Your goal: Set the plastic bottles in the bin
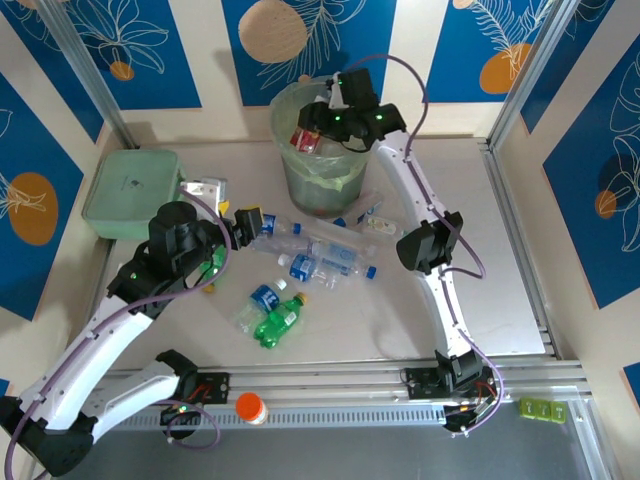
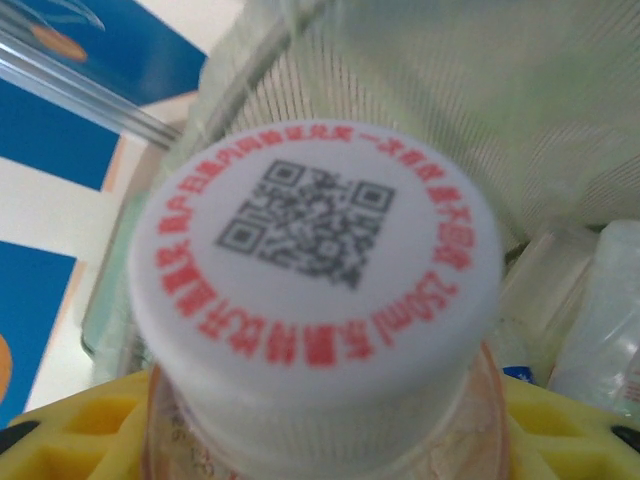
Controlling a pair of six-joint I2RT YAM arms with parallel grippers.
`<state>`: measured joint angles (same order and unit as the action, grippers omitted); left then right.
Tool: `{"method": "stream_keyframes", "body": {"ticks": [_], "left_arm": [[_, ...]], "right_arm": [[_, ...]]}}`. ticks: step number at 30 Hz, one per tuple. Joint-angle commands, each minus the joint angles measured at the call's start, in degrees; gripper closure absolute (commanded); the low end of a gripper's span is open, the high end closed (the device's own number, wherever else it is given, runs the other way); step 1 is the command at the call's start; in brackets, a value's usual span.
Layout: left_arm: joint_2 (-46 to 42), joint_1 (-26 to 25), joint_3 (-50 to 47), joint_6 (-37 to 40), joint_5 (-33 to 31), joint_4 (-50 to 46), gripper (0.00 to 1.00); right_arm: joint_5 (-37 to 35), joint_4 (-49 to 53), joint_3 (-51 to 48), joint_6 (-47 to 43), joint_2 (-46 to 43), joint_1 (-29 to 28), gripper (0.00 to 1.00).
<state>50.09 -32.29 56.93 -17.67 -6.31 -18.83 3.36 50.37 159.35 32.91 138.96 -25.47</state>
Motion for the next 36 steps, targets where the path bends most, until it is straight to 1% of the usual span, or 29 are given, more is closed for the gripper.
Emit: {"method": "stream_keyframes", "body": {"ticks": [1,4,6,10,12,19,23,30,34,36], "left_arm": [[-0.2,0.7,-0.2,0.3,-0.7,1.4,0.24],[-0.5,1.0,-0.3,0.4,-0.7,1.5,0.24],[-0.6,1.1,-0.4,0.3,-0.7,1.5,0.24],[-0.6,1.4,-0.5,0.2,-0.6,1.6,0.24],[-0.4,1.7,-0.4,0.0,-0.6,1.7,0.24],[0.1,2.2,-0.5,-0.3,0.4,1.8,0.24],[0.3,2.6,-0.6,-0.8,-0.3,1.6,0.23],[1.3,2.9,-0.9,-1.4,0.5,1.9,0.23],[1.9,2.9,-0.9,-1.8,0.9,1.8,0.23],[2.1,2.9,-1.0,-1.8,1.0,1.7,0.23]], "right_arm": [[-3.0,0.8,-1.4,-3.5,0.4,-1.2,0.49],[-2.7,1.7,-1.9,-2.7,1.4,-0.9,0.45],[-2.3,2.3,-1.5,-2.7,1.8,-0.8,0.38],[-1.9,3.3,-1.3,-4.1,1.6,-1.1,0.28],[-2.7,4.4,-0.9,-4.7,1.0,-0.9,0.25],[-1.9,5.2,-0.9,-5.9,-3.4,-0.1,0.16],[-2.3,5.6,-0.9,-4.9,-7.1,0.6,0.14],[-2.9,7.7,-1.8,-5.3,-15.8,1.1,0.13],[-4.4,8.9,-5.9,-6.2,-21.6,0.5,0.14],[-5.5,9.1,-9.8,-6.4,-25.4,-0.1,0.16]]}}
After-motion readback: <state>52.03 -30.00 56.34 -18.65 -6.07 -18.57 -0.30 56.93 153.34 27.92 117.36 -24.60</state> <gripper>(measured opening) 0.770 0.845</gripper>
